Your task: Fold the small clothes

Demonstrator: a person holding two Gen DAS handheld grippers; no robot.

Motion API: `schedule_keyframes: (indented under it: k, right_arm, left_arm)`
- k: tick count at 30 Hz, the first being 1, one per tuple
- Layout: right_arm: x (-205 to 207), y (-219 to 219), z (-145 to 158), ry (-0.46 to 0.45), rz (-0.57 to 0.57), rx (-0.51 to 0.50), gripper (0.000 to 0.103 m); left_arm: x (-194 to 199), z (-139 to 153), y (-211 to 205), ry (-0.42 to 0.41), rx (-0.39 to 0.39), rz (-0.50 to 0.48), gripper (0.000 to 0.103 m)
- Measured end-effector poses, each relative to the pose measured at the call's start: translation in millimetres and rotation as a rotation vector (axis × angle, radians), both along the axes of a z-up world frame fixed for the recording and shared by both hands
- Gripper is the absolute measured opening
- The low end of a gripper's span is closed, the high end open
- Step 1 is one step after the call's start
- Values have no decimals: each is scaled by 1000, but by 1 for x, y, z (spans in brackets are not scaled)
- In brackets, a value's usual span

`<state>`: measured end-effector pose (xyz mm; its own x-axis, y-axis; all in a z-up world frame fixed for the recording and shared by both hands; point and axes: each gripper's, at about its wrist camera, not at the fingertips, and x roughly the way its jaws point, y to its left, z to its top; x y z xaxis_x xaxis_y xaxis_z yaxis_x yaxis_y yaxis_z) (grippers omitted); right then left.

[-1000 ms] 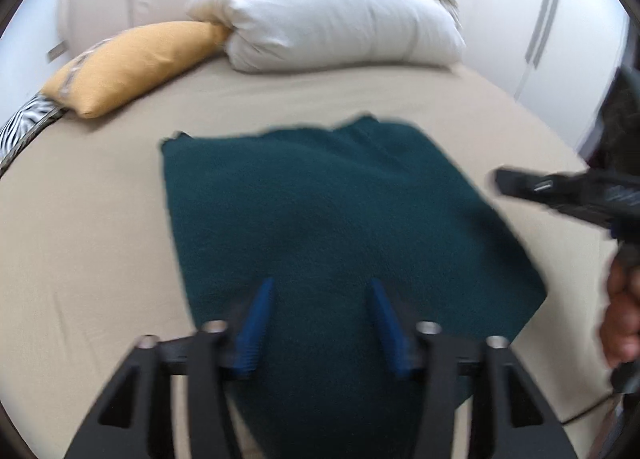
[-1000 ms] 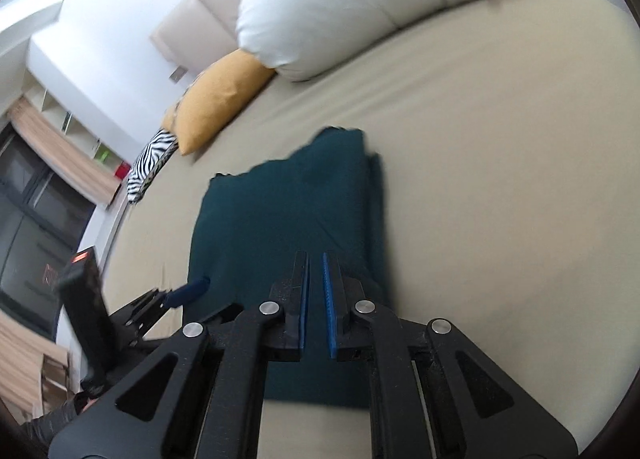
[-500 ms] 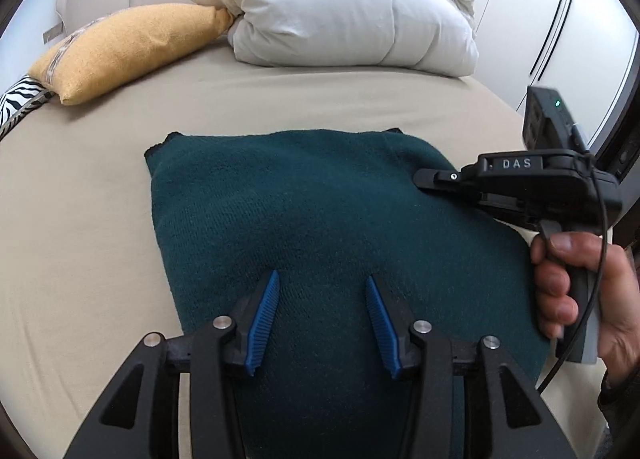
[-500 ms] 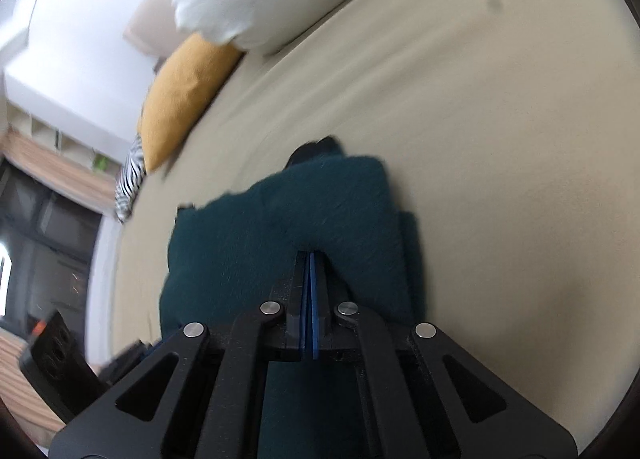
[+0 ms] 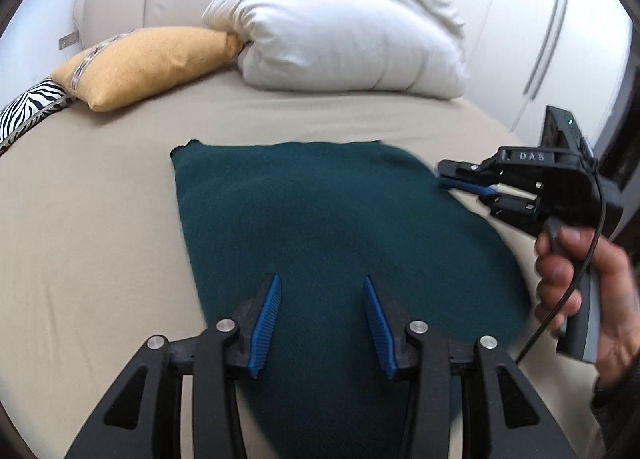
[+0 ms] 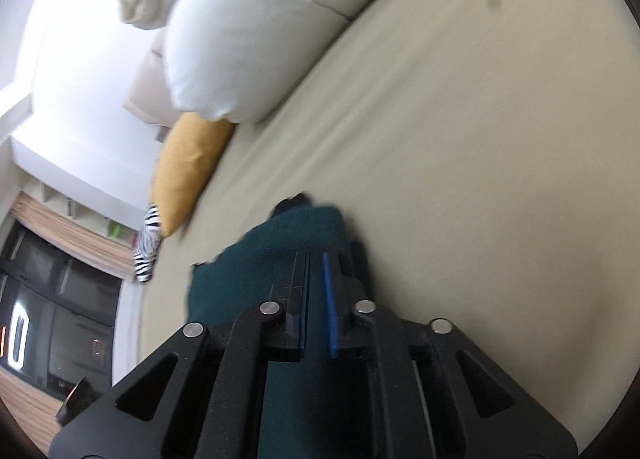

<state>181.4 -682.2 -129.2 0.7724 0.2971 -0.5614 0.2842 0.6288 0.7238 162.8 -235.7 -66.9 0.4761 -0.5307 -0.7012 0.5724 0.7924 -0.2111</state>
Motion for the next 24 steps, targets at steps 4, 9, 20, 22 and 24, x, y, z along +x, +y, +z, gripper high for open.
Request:
schedule_keyframes:
  k: [4, 9, 20, 22, 24]
  right_arm:
    - [-34, 48, 12, -35, 194, -9, 53]
    - [-67, 61, -5, -38, 252, -36, 55]
    - [-109, 7, 19, 5, 91, -86, 61]
    - [-92, 4, 21, 25, 109, -89, 61]
    - [-66, 6, 16, 31, 171, -54, 61]
  left_arm:
    - [-39, -19, -6, -34, 110, -75, 42]
    - [-55, -28, -6, -76, 189, -116, 42]
    - [-42, 7, 53, -92, 54, -4, 77]
    - [-11, 2, 60, 44, -34, 26, 77]
    - [16, -8, 62, 194, -128, 52, 77]
